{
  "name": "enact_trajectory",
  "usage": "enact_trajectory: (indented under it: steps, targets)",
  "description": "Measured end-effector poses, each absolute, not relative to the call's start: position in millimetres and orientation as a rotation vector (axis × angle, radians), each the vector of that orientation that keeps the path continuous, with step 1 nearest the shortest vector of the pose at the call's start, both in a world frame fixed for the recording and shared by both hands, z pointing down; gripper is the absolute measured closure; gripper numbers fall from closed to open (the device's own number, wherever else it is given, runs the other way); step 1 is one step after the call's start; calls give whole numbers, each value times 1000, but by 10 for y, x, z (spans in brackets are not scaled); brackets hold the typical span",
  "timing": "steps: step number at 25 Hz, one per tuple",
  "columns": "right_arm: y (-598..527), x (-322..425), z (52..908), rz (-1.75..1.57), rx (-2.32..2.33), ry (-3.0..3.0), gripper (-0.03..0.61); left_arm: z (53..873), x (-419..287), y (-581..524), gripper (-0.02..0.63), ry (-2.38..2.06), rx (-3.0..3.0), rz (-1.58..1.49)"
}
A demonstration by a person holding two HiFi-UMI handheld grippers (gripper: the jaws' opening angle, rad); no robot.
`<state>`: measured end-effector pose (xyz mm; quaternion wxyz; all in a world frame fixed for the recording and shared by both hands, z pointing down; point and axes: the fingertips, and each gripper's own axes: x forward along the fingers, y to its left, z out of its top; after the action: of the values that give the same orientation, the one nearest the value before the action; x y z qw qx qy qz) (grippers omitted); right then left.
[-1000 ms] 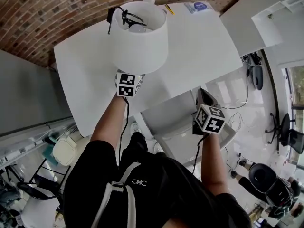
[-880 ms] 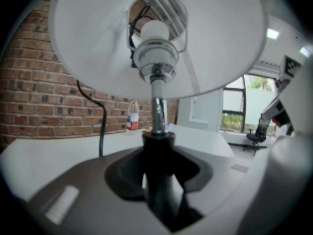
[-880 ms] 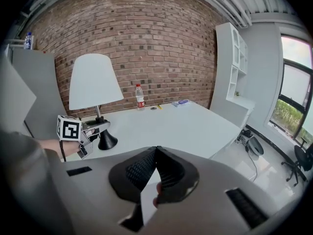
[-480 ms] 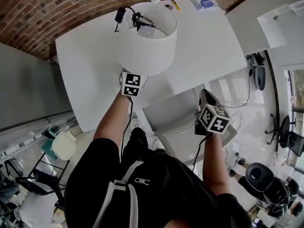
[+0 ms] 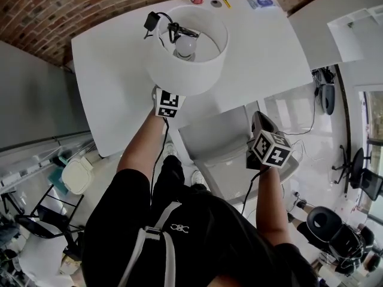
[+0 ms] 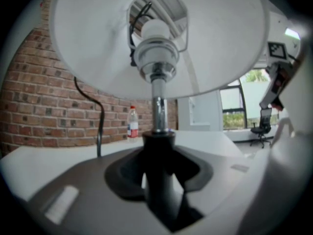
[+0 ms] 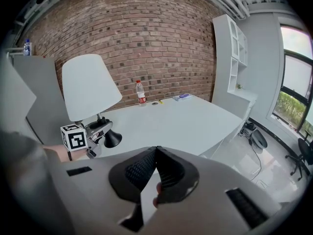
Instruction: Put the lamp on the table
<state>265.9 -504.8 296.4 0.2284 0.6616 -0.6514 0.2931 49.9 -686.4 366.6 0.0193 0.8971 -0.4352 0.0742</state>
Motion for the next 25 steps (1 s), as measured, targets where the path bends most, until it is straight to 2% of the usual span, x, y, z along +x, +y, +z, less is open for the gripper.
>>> enact_trajectory:
  steps: [6,7,9,12,15,17,25]
  targets:
    - [-4841,2717,3044,809,1792,-1771,580,3596,461,-6853,468,-1418,2784,174]
    - [-4803,2722,3048,809,1790,-1770,580,3599,435,-6839,455,-1427,2769,169]
    - [-4738,2726,3052,809,1785,-1774,580,3629,355,-6788,386,-1447,2734,172]
    - [-4675,2723,3051,807,1778,-1794,580,3666,217,-6654,384,-1485,2693,219]
    - [-4608,2659,3036,802,1763,-1833,580,3640,143,-6403,502,-1477,2686,302]
    - [-4575,2599,2986,798,1750,-1868,580,3583,92,-6213,612,-1483,2656,338]
    - [-4454,2302,2611,781,1699,-2077,580,2992,83,-5227,614,-1500,2635,425]
